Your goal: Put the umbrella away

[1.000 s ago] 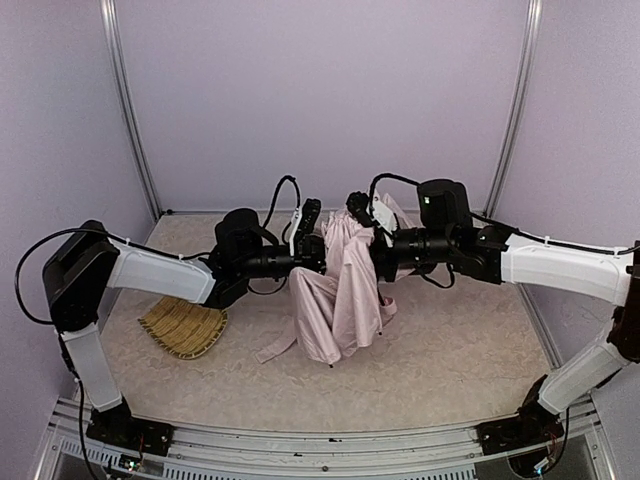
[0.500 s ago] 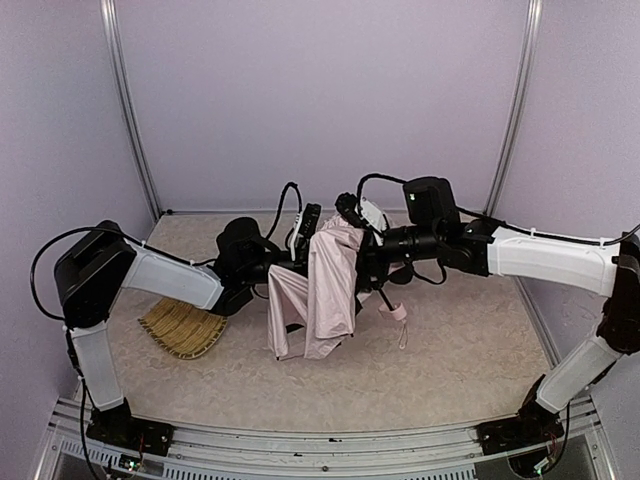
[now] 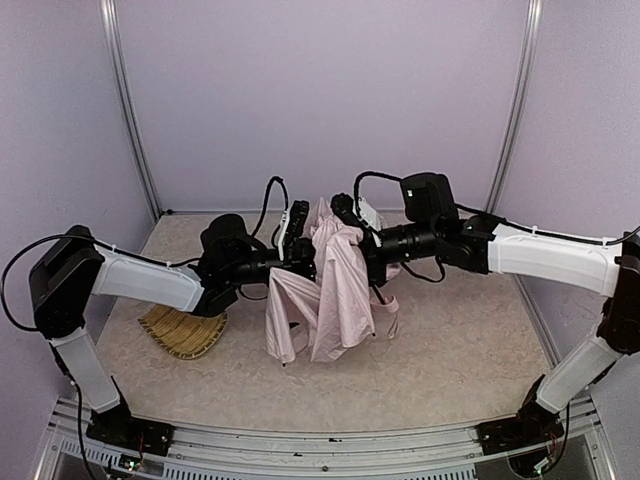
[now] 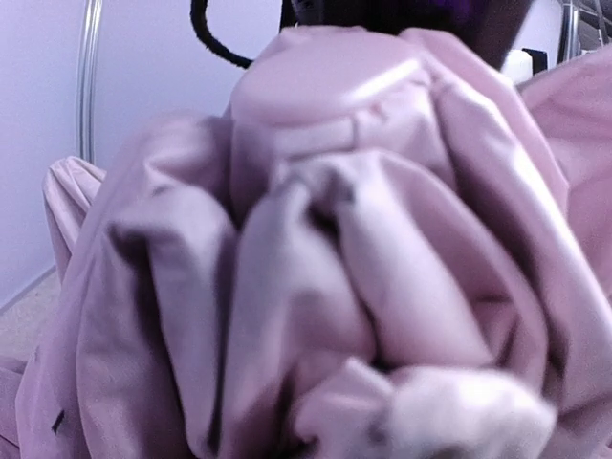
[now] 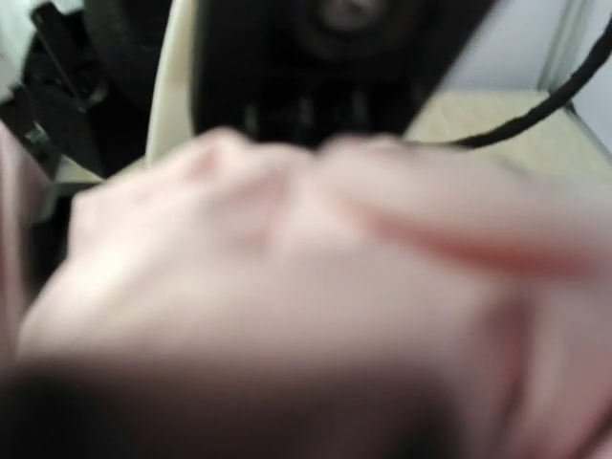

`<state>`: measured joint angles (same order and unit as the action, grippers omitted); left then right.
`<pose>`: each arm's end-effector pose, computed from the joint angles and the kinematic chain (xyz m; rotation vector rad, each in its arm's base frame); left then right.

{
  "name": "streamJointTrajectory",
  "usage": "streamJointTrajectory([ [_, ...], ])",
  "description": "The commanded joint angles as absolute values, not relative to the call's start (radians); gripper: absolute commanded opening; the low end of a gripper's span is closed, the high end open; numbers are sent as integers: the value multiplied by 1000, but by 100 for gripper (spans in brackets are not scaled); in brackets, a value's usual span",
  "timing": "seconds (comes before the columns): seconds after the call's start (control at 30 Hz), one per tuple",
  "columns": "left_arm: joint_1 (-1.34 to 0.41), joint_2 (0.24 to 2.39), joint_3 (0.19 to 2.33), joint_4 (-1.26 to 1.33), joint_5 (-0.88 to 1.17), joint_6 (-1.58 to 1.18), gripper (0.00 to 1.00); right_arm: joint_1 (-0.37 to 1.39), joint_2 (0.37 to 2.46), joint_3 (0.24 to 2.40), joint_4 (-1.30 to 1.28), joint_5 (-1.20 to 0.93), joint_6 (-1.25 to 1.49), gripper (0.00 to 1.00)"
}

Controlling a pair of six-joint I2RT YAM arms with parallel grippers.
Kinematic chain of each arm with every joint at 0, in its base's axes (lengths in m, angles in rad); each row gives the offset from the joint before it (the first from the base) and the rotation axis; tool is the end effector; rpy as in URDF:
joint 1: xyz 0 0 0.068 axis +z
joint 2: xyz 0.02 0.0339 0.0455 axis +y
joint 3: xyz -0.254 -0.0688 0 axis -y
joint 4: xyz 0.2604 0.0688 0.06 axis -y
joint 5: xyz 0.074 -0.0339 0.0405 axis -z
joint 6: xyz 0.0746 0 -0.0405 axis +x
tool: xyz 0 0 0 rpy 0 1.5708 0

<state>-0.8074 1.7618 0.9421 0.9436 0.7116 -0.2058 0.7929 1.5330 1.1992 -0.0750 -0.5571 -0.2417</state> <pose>0.2547 -0.3366 0.2296 1.0466 1.2449 -1.3106 0.2541 0.3141 0.2841 -1.3099 1.5460 0.9039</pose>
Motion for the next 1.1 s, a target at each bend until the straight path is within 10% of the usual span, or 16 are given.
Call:
streamJointTrajectory([
  [0.0,-788,1635,897,989,739,-150,18,705,1447,1163,5,-601,-214,17],
  [0.43,-687,1320,755,667,607,75,93,513,1290,1180,81,-929,-196,6],
  [1.07,-878,1521,659,870,560,89,94,489,1337,1343,76,-806,-166,9],
])
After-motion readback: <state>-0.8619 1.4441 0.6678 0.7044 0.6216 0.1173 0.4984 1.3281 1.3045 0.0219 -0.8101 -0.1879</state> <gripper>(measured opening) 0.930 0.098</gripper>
